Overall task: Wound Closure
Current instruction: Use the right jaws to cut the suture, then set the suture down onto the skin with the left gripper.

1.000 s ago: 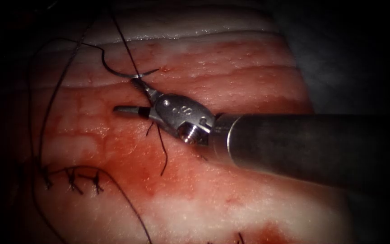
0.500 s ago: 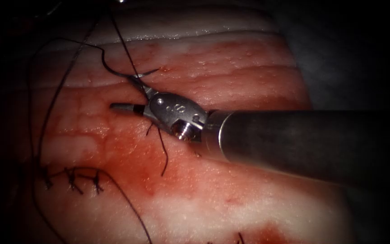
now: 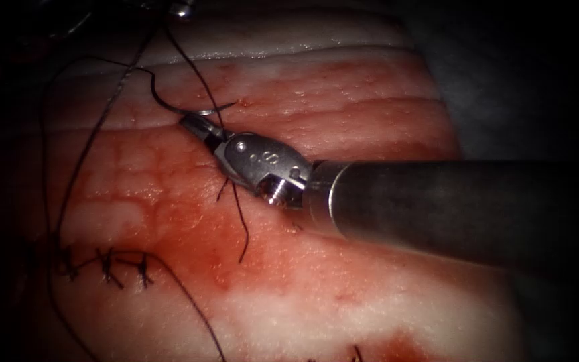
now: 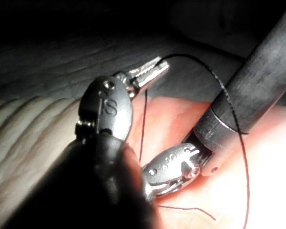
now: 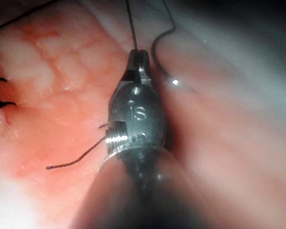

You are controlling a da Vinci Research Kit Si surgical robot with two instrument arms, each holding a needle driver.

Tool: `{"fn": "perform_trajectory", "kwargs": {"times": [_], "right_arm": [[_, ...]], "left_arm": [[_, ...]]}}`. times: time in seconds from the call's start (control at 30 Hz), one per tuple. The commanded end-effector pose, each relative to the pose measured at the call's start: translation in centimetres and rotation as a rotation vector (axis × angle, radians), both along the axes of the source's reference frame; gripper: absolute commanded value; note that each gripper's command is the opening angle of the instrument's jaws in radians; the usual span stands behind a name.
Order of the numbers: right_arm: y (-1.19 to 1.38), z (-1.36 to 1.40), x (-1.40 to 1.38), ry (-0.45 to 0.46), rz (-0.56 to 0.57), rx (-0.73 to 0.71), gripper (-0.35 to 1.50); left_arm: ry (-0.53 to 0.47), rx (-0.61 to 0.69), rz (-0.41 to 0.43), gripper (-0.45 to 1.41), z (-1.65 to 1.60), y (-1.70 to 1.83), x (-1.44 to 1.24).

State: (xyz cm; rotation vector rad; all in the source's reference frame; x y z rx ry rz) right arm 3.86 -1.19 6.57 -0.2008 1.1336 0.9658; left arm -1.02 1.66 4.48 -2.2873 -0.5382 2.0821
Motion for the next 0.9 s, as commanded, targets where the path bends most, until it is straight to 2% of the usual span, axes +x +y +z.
{"fn": "perform_trajectory", "kwargs": {"times": [0.03,0.07,0.13,0.17,0.23,0.27,0.43,0.6,0.77,0.83,0.9], "right_arm": [[0.03,0.07,0.06,0.006,-0.007,-0.002,-0.35],[0.03,0.08,0.03,0.001,-0.021,-0.016,0.0],[0.03,0.08,-0.07,0.006,-0.039,-0.019,0.52],[0.03,0.08,-0.18,0.011,-0.047,-0.017,0.86],[0.04,0.06,-0.36,0.019,-0.062,-0.011,1.16],[0.05,0.05,-0.47,0.026,-0.069,-0.011,1.25],[0.04,-0.09,-1.23,0.025,-0.073,-0.036,1.31],[0.05,-0.31,-1.92,0.044,-0.054,-0.064,1.3],[0.03,-0.48,-2.31,0.012,-0.036,-0.064,1.25],[0.05,-0.54,-2.45,-0.028,-0.018,-0.071,1.15],[0.09,-0.6,-2.59,-0.033,0.004,-0.073,1.08]], "left_arm": [[-0.002,-0.002,0.0,-0.45,0.03,0.05,-0.05],[-0.002,-0.001,0.0,-0.45,0.03,0.06,-0.05],[-0.003,0.0,0.0,-0.45,0.02,0.07,-0.04],[-0.004,-0.005,-0.001,-0.45,0.01,0.08,-0.04],[-0.007,-0.008,-0.001,-0.45,0.01,0.1,-0.04],[-0.008,-0.007,-0.002,-0.45,0.01,0.12,-0.04],[-0.016,-0.018,-0.011,-0.45,0.09,0.25,-0.11],[0.023,-0.023,-0.043,-0.45,0.31,0.39,-0.35],[0.058,-0.042,-0.091,-0.45,0.6,0.6,-0.69],[0.067,-0.045,-0.105,-0.45,0.74,0.68,-0.87],[0.069,-0.051,-0.119,-0.45,0.84,0.71,-1.09]]}}
